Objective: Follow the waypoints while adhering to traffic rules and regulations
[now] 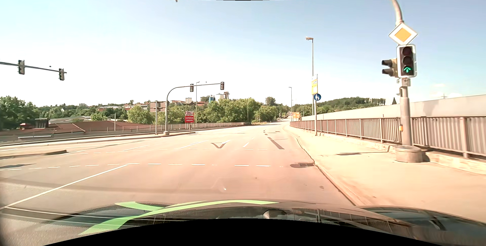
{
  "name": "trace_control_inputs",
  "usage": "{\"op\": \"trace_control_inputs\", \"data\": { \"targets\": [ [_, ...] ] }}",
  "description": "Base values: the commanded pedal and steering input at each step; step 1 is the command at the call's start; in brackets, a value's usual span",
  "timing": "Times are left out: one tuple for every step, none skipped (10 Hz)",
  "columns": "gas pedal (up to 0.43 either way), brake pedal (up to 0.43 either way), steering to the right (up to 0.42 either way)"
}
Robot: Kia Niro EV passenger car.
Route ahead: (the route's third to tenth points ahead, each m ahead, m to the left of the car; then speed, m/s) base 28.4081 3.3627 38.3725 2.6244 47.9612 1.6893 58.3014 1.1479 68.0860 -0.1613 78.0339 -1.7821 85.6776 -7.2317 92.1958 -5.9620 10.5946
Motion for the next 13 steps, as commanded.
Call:
{"op": "trace_control_inputs", "data": {
  "targets": [
    [0.157, 0.0, 0.023],
    [0.157, 0.0, 0.023],
    [0.157, 0.0, 0.023],
    [0.169, 0.0, 0.02],
    [0.169, 0.0, 0.018],
    [0.177, 0.0, 0.018],
    [0.197, 0.0, 0.019],
    [0.209, 0.0, 0.022],
    [0.209, 0.0, 0.021],
    [0.209, 0.0, 0.019],
    [0.228, 0.0, 0.017],
    [0.228, 0.0, 0.015],
    [0.228, 0.0, 0.015]
  ]
}}
